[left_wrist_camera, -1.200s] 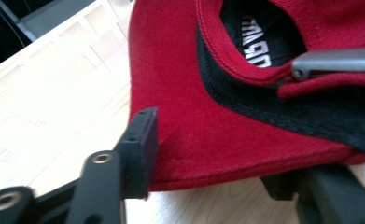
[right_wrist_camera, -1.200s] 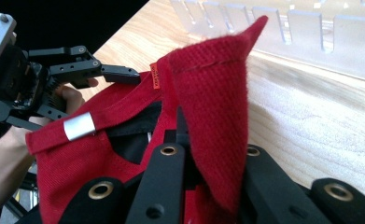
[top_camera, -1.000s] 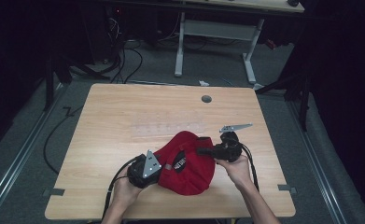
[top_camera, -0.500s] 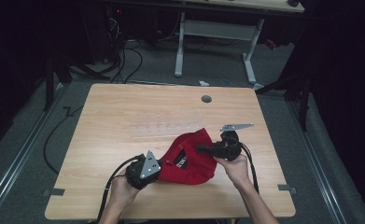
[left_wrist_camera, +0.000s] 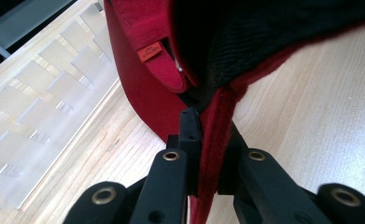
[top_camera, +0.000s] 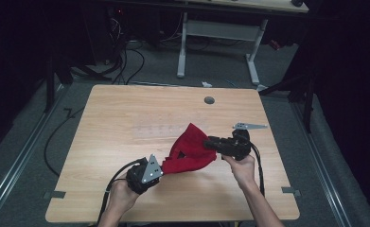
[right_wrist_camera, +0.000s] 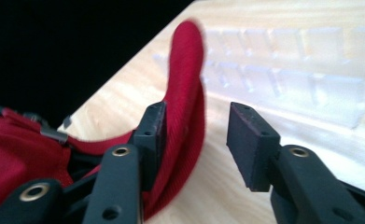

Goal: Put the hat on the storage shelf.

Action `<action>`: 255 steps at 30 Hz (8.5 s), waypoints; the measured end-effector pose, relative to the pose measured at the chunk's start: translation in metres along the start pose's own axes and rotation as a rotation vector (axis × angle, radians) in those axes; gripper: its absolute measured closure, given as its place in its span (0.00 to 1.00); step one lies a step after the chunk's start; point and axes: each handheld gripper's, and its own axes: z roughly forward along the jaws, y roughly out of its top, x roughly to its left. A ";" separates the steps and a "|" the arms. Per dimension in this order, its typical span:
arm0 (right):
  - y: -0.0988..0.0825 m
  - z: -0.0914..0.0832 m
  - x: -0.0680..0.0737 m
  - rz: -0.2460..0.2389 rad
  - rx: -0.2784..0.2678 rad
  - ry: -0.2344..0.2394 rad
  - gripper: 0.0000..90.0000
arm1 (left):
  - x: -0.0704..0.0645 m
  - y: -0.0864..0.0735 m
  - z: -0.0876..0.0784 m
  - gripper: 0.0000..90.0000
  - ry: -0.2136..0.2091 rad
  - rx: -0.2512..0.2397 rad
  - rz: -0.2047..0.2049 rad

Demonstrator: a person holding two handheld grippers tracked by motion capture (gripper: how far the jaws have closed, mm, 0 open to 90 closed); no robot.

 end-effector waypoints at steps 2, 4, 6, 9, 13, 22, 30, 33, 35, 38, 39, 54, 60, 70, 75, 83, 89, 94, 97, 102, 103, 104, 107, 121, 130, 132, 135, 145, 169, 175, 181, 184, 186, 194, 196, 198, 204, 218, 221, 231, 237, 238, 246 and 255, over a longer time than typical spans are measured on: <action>0.001 -0.005 -0.001 0.001 -0.029 -0.013 0.58 | 0.001 0.000 -0.001 0.94 0.000 0.003 -0.004; 0.001 -0.010 -0.002 0.008 -0.056 -0.028 0.56 | 0.002 0.000 -0.002 0.94 0.007 0.001 -0.009; 0.002 -0.015 -0.004 0.015 -0.086 -0.034 0.53 | 0.005 0.001 -0.005 0.94 0.014 0.006 -0.011; 0.002 -0.022 -0.006 0.019 -0.114 -0.055 0.52 | 0.010 0.001 -0.009 0.94 0.034 -0.009 -0.038; -0.001 -0.027 -0.011 0.006 -0.097 -0.099 0.52 | 0.016 0.005 -0.015 0.94 0.044 -0.034 -0.068; -0.027 -0.015 -0.029 -0.015 -0.025 -0.197 0.50 | 0.027 0.013 -0.020 0.94 0.065 -0.084 -0.135; -0.055 0.002 -0.041 -0.050 0.055 -0.310 0.48 | 0.037 0.017 -0.021 0.94 0.080 -0.103 -0.193; -0.062 0.008 -0.043 -0.063 0.086 -0.348 0.47 | 0.040 0.019 -0.022 0.94 0.085 -0.118 -0.211; -0.066 0.012 -0.045 -0.079 0.103 -0.376 0.47 | 0.041 0.020 -0.023 0.94 0.086 -0.125 -0.225; -0.070 0.017 -0.046 -0.103 0.119 -0.407 0.46 | 0.044 0.021 -0.023 0.94 0.087 -0.133 -0.241; -0.072 0.018 -0.046 -0.108 0.127 -0.422 0.46 | 0.045 0.021 -0.023 0.94 0.089 -0.135 -0.246; -0.080 0.029 -0.047 -0.187 0.169 -0.542 0.43 | 0.062 0.027 -0.027 0.94 0.142 -0.183 -0.336; -0.080 0.030 -0.047 -0.190 0.173 -0.552 0.41 | 0.067 0.031 -0.030 0.94 0.150 -0.208 -0.361; -0.081 0.030 -0.047 -0.192 0.172 -0.555 0.41 | 0.077 0.037 -0.035 0.94 0.163 -0.244 -0.409; -0.081 0.030 -0.047 -0.192 0.172 -0.555 0.41 | 0.080 0.039 -0.037 0.94 0.168 -0.255 -0.421; -0.081 0.030 -0.046 -0.193 0.172 -0.555 0.41 | 0.089 0.047 -0.042 0.94 0.189 -0.289 -0.438; -0.081 0.030 -0.046 -0.193 0.172 -0.554 0.40 | 0.097 0.055 -0.047 0.94 0.202 -0.327 -0.453; -0.081 0.030 -0.046 -0.191 0.173 -0.553 0.40 | 0.103 0.062 -0.050 0.94 0.208 -0.353 -0.457; -0.081 0.030 -0.046 -0.192 0.173 -0.553 0.40 | 0.106 0.066 -0.050 0.94 0.216 -0.363 -0.449; -0.081 0.030 -0.046 -0.192 0.173 -0.553 0.40 | 0.113 0.072 -0.049 0.94 0.229 -0.375 -0.444; -0.081 0.030 -0.046 -0.192 0.174 -0.553 0.40 | 0.114 0.073 -0.049 0.94 0.230 -0.375 -0.444; -0.081 0.030 -0.046 -0.192 0.174 -0.553 0.40 | 0.116 0.074 -0.048 0.94 0.233 -0.376 -0.438; -0.081 0.030 -0.046 -0.192 0.174 -0.553 0.40 | 0.119 0.077 -0.047 0.94 0.232 -0.387 -0.440; -0.081 0.030 -0.046 -0.192 0.175 -0.553 0.40 | 0.139 0.085 -0.029 0.94 0.259 -0.405 -0.428; -0.081 0.030 -0.046 -0.194 0.175 -0.553 0.40 | 0.148 0.086 -0.014 0.94 0.262 -0.403 -0.424; -0.081 0.030 -0.046 -0.194 0.175 -0.553 0.39 | 0.150 0.085 -0.011 0.94 0.266 -0.405 -0.422; -0.081 0.030 -0.046 -0.193 0.175 -0.553 0.39 | 0.153 0.084 -0.008 0.94 0.270 -0.409 -0.423; -0.081 0.030 -0.045 -0.193 0.175 -0.553 0.39 | 0.161 0.077 0.006 0.94 0.304 -0.384 -0.423; -0.081 0.030 -0.045 -0.193 0.176 -0.552 0.39 | 0.165 0.066 0.016 0.94 0.329 -0.381 -0.456; -0.081 0.030 -0.045 -0.194 0.176 -0.552 0.39 | 0.167 0.055 0.022 0.94 0.340 -0.364 -0.471; -0.081 0.030 -0.045 -0.197 0.176 -0.551 0.39 | 0.168 0.051 0.019 0.94 0.334 -0.376 -0.485; -0.081 0.030 -0.045 -0.198 0.176 -0.551 0.39 | 0.167 0.050 0.019 0.93 0.335 -0.371 -0.483; -0.081 0.030 -0.045 -0.198 0.176 -0.551 0.39 | 0.167 0.049 0.019 0.93 0.336 -0.369 -0.488; -0.081 0.030 -0.045 -0.194 0.176 -0.552 0.39 | 0.167 0.043 0.015 0.92 0.342 -0.359 -0.505; -0.081 0.030 -0.045 -0.194 0.175 -0.552 0.39 | 0.166 0.042 0.014 0.91 0.342 -0.357 -0.506; -0.081 0.030 -0.045 -0.197 0.175 -0.552 0.39 | 0.166 0.042 0.013 0.89 0.343 -0.351 -0.505; -0.081 0.030 -0.045 -0.197 0.176 -0.551 0.39 | 0.163 0.045 0.009 0.74 0.347 -0.358 -0.502; -0.081 0.030 -0.045 -0.193 0.175 -0.552 0.39 | 0.154 0.046 0.003 0.47 0.364 -0.333 -0.461; -0.081 0.030 -0.045 -0.193 0.176 -0.552 0.39 | 0.152 0.046 0.001 0.44 0.363 -0.338 -0.461; -0.081 0.030 -0.045 -0.193 0.175 -0.552 0.39 | 0.147 0.038 -0.014 0.40 0.386 -0.326 -0.463; -0.081 0.030 -0.045 -0.191 0.175 -0.553 0.39 | 0.143 0.030 -0.023 0.40 0.389 -0.323 -0.475; -0.081 0.030 -0.045 -0.192 0.175 -0.553 0.39 | 0.142 0.028 -0.025 0.41 0.387 -0.321 -0.477; -0.081 0.030 -0.045 -0.191 0.175 -0.553 0.39 | 0.132 0.016 -0.031 0.41 0.376 -0.305 -0.480; -0.081 0.030 -0.045 -0.190 0.175 -0.553 0.39 | 0.122 -0.003 -0.028 0.40 0.357 -0.258 -0.493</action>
